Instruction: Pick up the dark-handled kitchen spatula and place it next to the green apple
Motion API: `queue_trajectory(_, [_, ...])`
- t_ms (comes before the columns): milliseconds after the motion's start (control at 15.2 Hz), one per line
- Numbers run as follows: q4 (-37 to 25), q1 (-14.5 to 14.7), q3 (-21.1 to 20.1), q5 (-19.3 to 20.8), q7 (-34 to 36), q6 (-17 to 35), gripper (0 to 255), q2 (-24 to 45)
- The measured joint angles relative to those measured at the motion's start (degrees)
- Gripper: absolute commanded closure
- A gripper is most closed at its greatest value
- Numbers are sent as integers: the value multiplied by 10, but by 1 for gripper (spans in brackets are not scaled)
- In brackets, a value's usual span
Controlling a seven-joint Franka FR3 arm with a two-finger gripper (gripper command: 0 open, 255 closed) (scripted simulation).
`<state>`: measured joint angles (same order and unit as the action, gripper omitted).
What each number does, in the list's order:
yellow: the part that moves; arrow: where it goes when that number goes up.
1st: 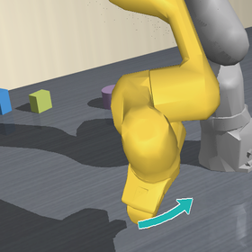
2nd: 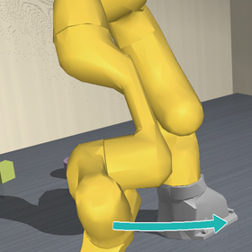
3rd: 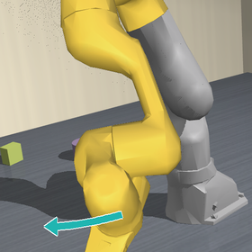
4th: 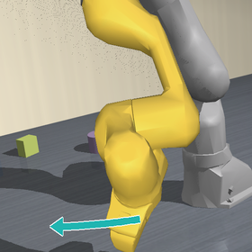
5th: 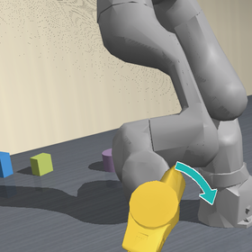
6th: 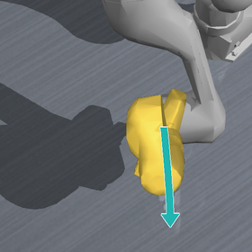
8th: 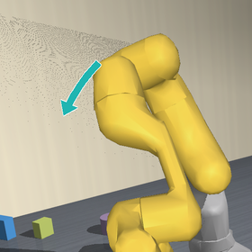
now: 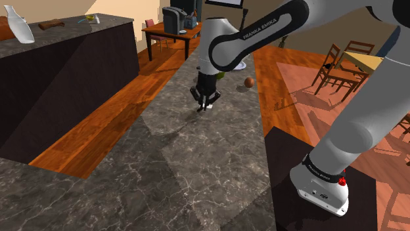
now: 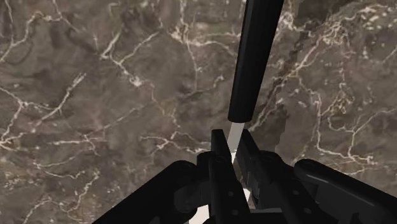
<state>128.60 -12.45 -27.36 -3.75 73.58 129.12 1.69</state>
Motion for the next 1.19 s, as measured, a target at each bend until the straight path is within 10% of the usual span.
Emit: queue_trajectory(1188, [-70,-7,10,-28,-23,-132,255,-67])
